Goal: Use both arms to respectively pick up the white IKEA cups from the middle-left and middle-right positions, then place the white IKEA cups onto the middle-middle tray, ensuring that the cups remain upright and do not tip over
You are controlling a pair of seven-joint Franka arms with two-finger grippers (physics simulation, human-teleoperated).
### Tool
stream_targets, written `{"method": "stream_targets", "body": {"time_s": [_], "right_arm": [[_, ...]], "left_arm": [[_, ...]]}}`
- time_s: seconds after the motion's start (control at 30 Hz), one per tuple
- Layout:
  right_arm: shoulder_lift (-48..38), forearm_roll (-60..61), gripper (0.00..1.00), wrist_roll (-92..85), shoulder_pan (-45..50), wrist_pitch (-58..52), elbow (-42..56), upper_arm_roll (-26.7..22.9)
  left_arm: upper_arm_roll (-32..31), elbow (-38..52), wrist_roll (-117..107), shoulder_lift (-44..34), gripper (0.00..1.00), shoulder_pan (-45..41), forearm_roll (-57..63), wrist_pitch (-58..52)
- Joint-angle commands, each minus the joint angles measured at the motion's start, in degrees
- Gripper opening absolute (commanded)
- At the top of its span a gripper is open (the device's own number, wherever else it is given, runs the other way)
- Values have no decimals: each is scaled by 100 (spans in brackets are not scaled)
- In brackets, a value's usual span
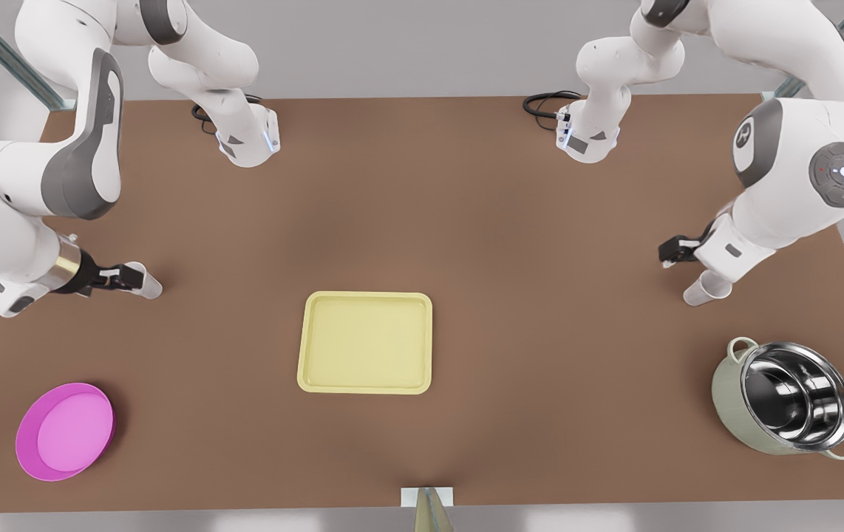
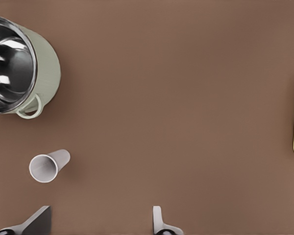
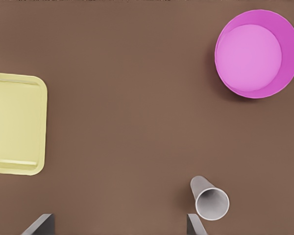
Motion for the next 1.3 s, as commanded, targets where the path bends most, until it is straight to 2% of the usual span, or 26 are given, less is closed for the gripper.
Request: {"method": "stream_targets", "body": {"time_s": [0.0, 0.13, 0.17, 0.27, 0.3, 0.4, 0.5, 0.63, 0.73, 0.9, 0.93, 0.97, 1.03, 1.13, 1.27], "right_arm": [[2, 33, 100, -418, -1, 213, 3, -5], [107, 33, 100, -663, -89, 195, -6, -32], [239, 33, 100, -989, -238, 186, -33, -40], [196, -37, 100, -1077, -528, 248, -507, -58], [169, -46, 100, -1077, -555, 379, -726, -137], [-244, -37, 100, -1191, -581, 951, -1606, -233], [-297, -37, 100, -1191, -625, 1048, -1896, -348], [-350, -2, 100, -1200, -827, 1469, -2511, -392], [-253, 24, 100, -1604, -985, 1803, -2766, -533], [-218, 77, 100, -1727, -1196, 2111, -3222, -559], [-218, 183, 100, -1850, -1249, 2269, -3381, -568], [-174, 174, 100, -1868, -1284, 2304, -3381, -611], [-121, 174, 100, -1868, -1293, 2401, -3513, -629], [11, 244, 100, -2070, -1311, 2533, -3575, -814], [239, 270, 100, -2448, -1381, 2981, -3575, -893]], "left_arm": [[13, -572, -482, 22, 100, -7, 6, 683], [30, -749, -455, 31, 100, -7, 15, 895], [337, -758, -438, 31, 100, 2, 23, 921], [1709, -1900, 898, 40, 100, 81, -47, 2371], [1823, -1953, 1091, 154, 100, 239, -223, 2538], [2307, -2892, 2488, 172, 100, 459, -434, 3530], [2430, -3579, 2621, 242, 100, 591, -443, 4182], [2430, -3763, 2621, 514, 100, 1004, -583, 4498], [2421, -4203, 2621, 629, 100, 1074, -601, 4797], [2404, -4247, 2612, 945, 99, 1145, -601, 5255], [2360, -4247, 2621, 945, 66, 1206, -592, 5211], [2298, -4247, 2612, 945, 42, 1233, -601, 5140], [2228, -4238, 2621, 910, 21, 1268, -856, 4771], [2201, -4229, 2612, 893, 21, 1250, -1023, 4595], [2087, -4212, 2524, 497, 21, 934, -1005, 4288]]}}
